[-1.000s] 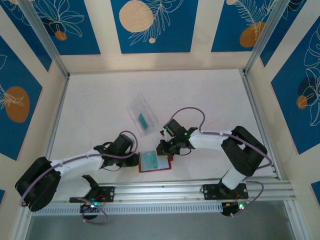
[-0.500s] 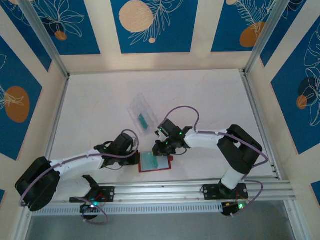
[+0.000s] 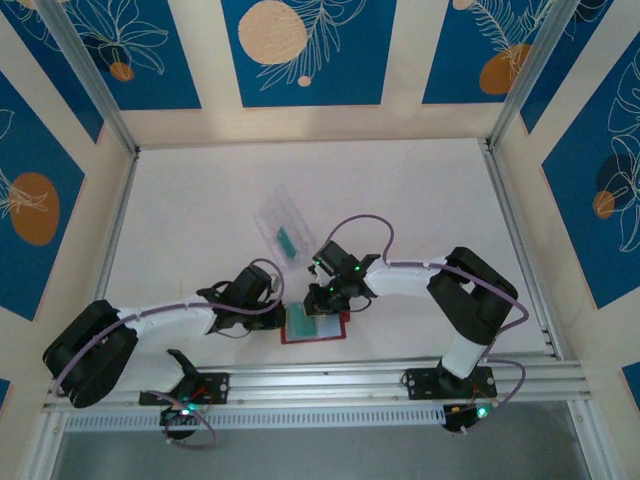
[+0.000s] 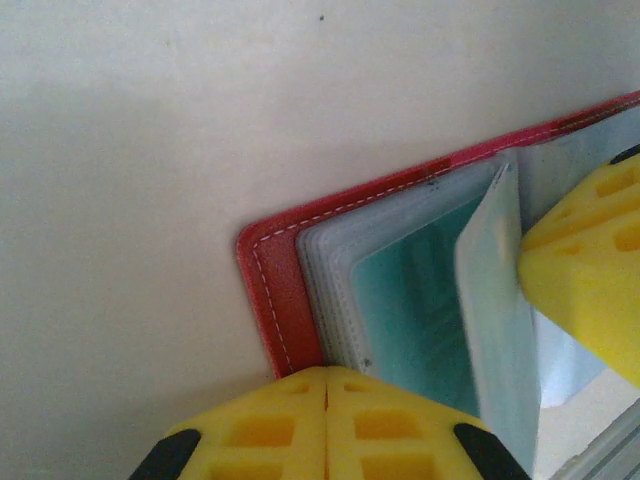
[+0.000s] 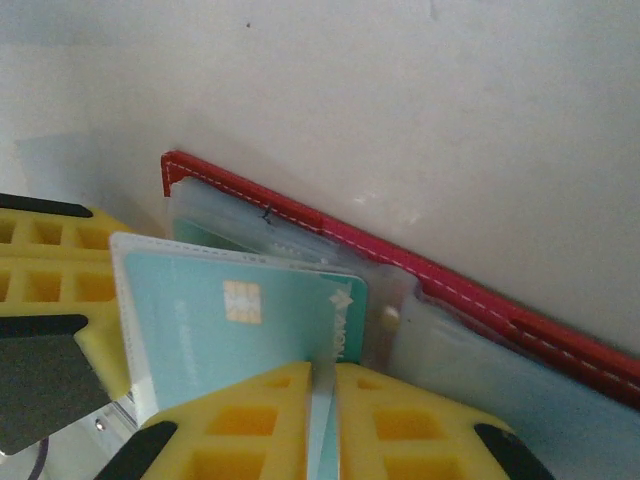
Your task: Put the credit cards into the card holder
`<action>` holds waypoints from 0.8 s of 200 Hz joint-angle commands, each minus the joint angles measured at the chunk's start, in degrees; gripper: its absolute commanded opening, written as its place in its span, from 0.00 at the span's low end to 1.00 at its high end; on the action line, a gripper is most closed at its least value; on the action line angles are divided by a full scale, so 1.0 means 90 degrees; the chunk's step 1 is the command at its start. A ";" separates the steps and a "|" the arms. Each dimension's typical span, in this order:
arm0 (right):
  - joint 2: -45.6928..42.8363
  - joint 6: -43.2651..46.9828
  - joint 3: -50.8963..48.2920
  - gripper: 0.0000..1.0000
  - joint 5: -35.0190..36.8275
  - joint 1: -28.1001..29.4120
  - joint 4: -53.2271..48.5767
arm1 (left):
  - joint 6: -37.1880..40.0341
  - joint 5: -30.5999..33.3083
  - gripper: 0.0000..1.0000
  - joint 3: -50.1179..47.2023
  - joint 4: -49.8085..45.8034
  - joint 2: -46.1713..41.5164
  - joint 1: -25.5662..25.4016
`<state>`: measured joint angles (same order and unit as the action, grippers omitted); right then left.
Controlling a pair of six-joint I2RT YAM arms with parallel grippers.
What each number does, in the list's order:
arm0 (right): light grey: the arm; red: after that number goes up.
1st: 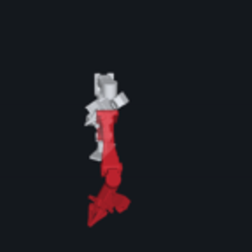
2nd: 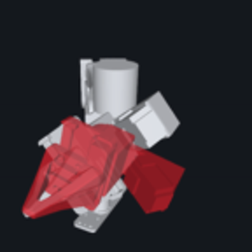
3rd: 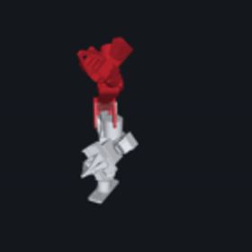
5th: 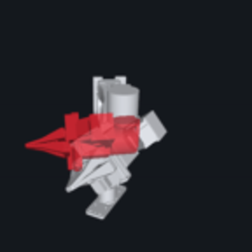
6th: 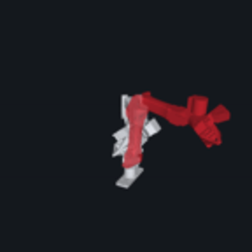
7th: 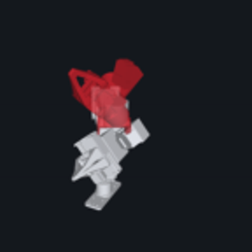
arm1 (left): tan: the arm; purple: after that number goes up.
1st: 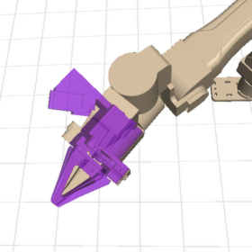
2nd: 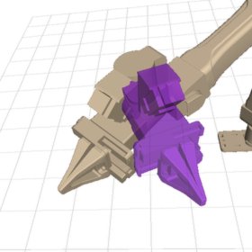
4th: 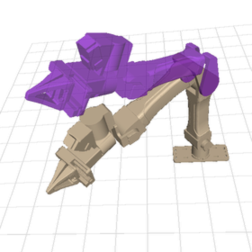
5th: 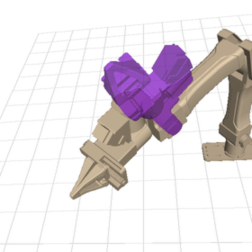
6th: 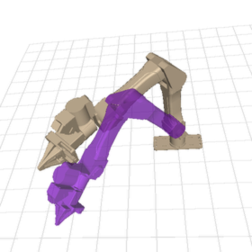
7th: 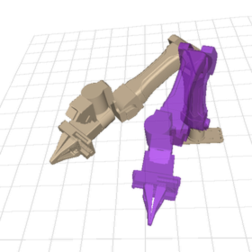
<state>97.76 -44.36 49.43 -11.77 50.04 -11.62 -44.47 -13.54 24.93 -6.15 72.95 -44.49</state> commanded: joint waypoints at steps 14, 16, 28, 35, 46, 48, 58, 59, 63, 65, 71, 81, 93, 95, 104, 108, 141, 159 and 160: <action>0.0109 -0.0140 0.0012 0.16 -0.0401 0.0099 0.0211 | 0.0009 -0.0046 0.07 -0.0017 0.0045 0.0157 -0.0070; 0.0099 -0.0140 0.0008 0.16 -0.0396 0.0103 0.0201 | 0.0009 -0.0035 0.07 -0.0016 0.0041 0.0149 -0.0067; 0.0048 -0.0149 -0.0003 0.16 -0.0421 0.0103 0.0223 | 0.0028 0.0024 0.07 -0.0016 -0.0045 0.0113 -0.0070; 0.0011 -0.0166 -0.0026 0.16 -0.0478 0.0105 0.0295 | 0.0029 0.0048 0.08 -0.0016 -0.0063 0.0083 -0.0074; -0.0038 -0.0194 -0.0048 0.16 -0.0583 0.0104 0.0388 | 0.0029 0.0049 0.08 -0.0021 -0.0076 0.0085 -0.0076; -0.0041 -0.0190 -0.0051 0.16 -0.0598 0.0101 0.0396 | 0.0024 0.0049 0.08 -0.0022 -0.0077 0.0082 -0.0083; -0.0073 -0.0189 -0.0028 0.16 -0.0574 0.0099 0.0341 | 0.0019 0.0066 0.08 -0.0016 -0.0101 0.0084 -0.0078; -0.0082 -0.0184 -0.0021 0.16 -0.0561 0.0101 0.0327 | 0.0019 0.0063 0.08 -0.0016 -0.0099 0.0086 -0.0077; -0.0106 -0.0159 -0.0009 0.16 -0.0511 0.0104 0.0259 | 0.0021 0.0077 0.08 -0.0012 -0.0115 0.0082 -0.0085; -0.0121 -0.0152 0.0000 0.16 -0.0478 0.0104 0.0220 | 0.0015 0.0086 0.08 -0.0012 -0.0121 0.0082 -0.0076; -0.0178 -0.0120 0.0018 0.16 -0.0357 0.0100 0.0108 | 0.0009 0.0098 0.08 -0.0015 -0.0127 0.0081 -0.0075; -0.0299 -0.0075 0.0016 0.16 -0.0184 0.0097 -0.0053 | 0.0009 0.0108 0.08 -0.0016 -0.0126 0.0079 -0.0075; -0.0409 -0.0023 0.0041 0.17 -0.0004 0.0076 -0.0262 | 0.0009 0.0108 0.08 -0.0025 -0.0127 0.0124 -0.0081; -0.0419 -0.0018 0.0056 0.17 0.0035 0.0075 -0.0298 | 0.0012 0.0108 0.08 -0.0026 -0.0127 0.0122 -0.0070; -0.0442 0.0032 0.0143 0.17 0.0233 0.0072 -0.0593 | 0.0009 0.0103 0.08 -0.0033 -0.0107 0.0160 -0.0077; -0.0455 0.0057 0.0176 0.17 0.0318 0.0079 -0.0703 | 0.0009 0.0100 0.08 -0.0040 -0.0091 0.0162 -0.0081; -0.0578 0.0172 0.0261 0.24 0.1091 0.0076 -0.1317 | 0.0009 0.0088 0.08 -0.0054 -0.0029 0.0232 -0.0078; -0.0588 0.0246 0.0436 0.27 0.1793 0.0107 -0.1876 | 0.0019 0.0079 0.09 -0.0055 -0.0014 0.0271 -0.0070; -0.0588 0.0248 0.0445 0.27 0.1824 0.0106 -0.1904 | 0.0024 0.0079 0.09 -0.0060 -0.0012 0.0267 -0.0078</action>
<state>94.19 -43.83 50.57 -5.54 50.41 -19.11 -44.47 -13.52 24.93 -5.13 73.58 -44.64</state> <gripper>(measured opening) 0.235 0.085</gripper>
